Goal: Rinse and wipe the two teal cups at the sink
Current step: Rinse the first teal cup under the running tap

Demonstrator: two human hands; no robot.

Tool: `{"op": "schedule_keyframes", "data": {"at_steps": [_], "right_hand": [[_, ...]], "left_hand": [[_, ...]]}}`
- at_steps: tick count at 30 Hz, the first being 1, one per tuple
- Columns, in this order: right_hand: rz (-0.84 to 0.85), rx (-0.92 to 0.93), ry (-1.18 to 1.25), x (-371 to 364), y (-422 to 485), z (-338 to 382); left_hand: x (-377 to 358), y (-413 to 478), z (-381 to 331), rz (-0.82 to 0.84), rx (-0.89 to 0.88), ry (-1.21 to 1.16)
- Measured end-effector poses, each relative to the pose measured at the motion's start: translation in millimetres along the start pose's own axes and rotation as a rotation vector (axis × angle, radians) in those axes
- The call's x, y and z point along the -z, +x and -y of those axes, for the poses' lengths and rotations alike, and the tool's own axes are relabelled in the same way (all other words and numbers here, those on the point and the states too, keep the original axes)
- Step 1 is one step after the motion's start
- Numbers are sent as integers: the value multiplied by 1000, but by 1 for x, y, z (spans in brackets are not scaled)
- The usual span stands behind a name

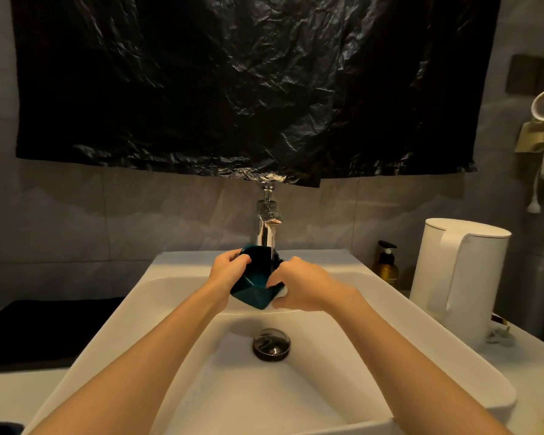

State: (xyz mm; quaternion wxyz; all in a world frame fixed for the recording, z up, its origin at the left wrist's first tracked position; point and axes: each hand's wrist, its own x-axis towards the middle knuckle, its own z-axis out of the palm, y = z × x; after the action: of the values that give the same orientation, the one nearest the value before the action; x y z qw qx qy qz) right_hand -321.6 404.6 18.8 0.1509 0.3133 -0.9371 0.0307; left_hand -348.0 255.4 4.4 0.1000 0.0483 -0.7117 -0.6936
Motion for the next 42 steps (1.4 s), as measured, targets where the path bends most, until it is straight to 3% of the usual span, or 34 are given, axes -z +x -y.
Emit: {"op": "schedule_keyframes", "data": {"at_steps": [5,10,16,21,28,30,32,33,34,37,38,39,42], "right_hand": [[28,-114,374,40,0,-19],[-361,-278,276,75,25,-45],[-255,-164,300,87,72,-22],[-434,-167,389,69,79,-23],[-415,-121,493,56,66,-22],[-525,-125,518,43,56,-23],[-716,-245,510,24,40,-29],[-728,-336,519,16,31,-32],[-629,-423,576,10,22,-37],[79,-599,800,-3,2,-41],[234,-599,827,-9,-3,-40],[303,-588,866,-16,-6,-40],[299,-602,1058,-26,-9,-42]], "left_hand": [[-3,-3,-3,20,-9,-10],[-3,0,1,26,7,3],[-3,3,1,27,20,-14],[-1,6,1,23,28,-34],[-4,5,1,23,43,-9],[-5,3,1,41,34,17],[-5,2,1,62,16,45],[-6,1,1,72,2,61],[-6,0,2,81,-14,81],[-9,-3,4,99,-97,175],[-11,-4,5,103,-136,214],[-12,-6,6,110,-177,251],[-13,-10,10,156,-301,318]]}}
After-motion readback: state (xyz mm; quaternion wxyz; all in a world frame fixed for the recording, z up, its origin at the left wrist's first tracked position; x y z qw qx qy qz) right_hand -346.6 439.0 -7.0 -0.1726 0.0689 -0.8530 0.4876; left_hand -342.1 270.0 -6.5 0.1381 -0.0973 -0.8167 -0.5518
